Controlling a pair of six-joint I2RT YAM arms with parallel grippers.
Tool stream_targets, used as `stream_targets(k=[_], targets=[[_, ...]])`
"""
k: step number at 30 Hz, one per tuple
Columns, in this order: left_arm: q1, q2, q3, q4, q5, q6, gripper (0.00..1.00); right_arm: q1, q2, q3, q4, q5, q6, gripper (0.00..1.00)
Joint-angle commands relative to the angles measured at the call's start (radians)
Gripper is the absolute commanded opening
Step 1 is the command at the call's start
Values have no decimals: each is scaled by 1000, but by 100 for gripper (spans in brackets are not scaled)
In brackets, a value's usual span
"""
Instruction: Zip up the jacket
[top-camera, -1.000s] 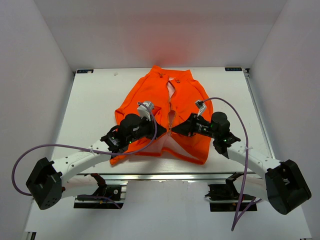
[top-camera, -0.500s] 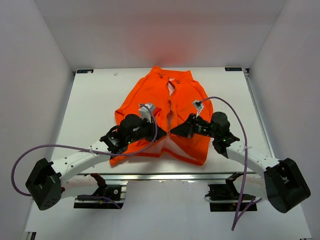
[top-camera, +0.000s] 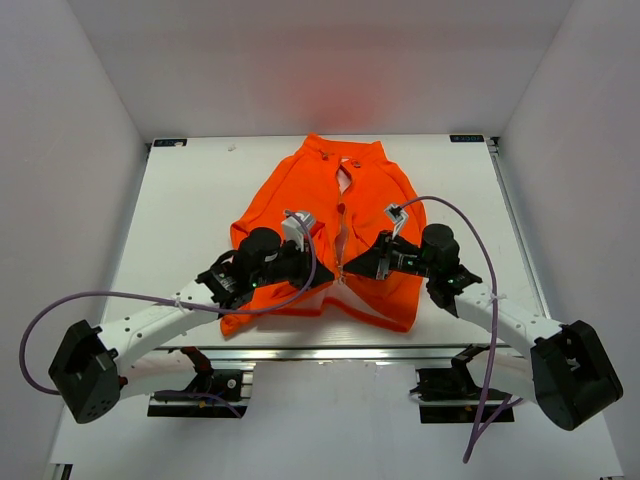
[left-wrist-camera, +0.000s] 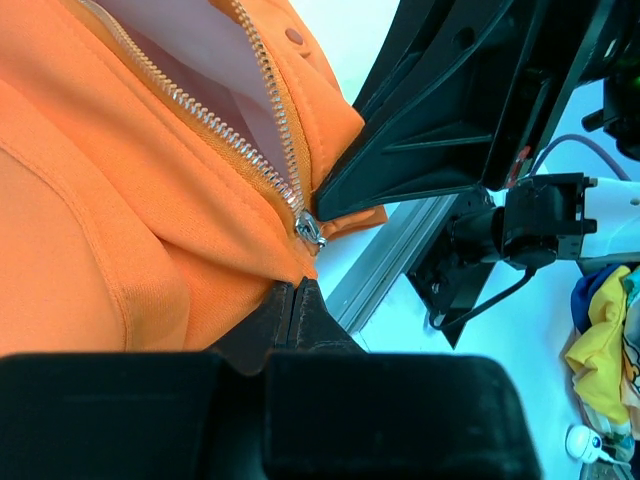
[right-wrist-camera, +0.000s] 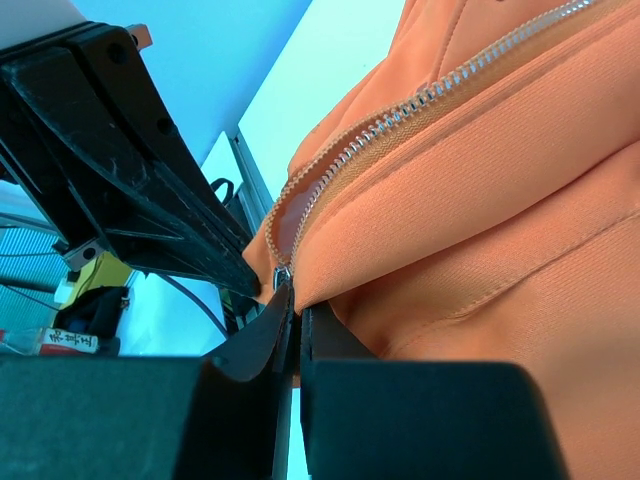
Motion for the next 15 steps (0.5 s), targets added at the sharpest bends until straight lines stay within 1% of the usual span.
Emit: stream_targets(k=[1, 7, 11, 13, 14, 15], targets=[[-17, 13, 30, -72, 155, 9, 0, -20, -23, 43, 99, 53, -6, 0], [-19, 39, 30, -118, 149, 7, 0, -24, -31, 69, 59, 67, -23, 0], [-19, 39, 54, -124, 89, -13, 0, -22, -31, 83, -36, 26, -76, 0], [-19, 45, 71, -115, 58, -31, 0, -22, -60, 67, -128, 58, -119, 0], [-17, 50, 89, -104, 44, -48, 0, -20, -75, 63, -160, 72, -142, 5], [-17, 63, 100, -104, 41, -56, 0, -20, -103, 63, -236, 90, -188, 9]])
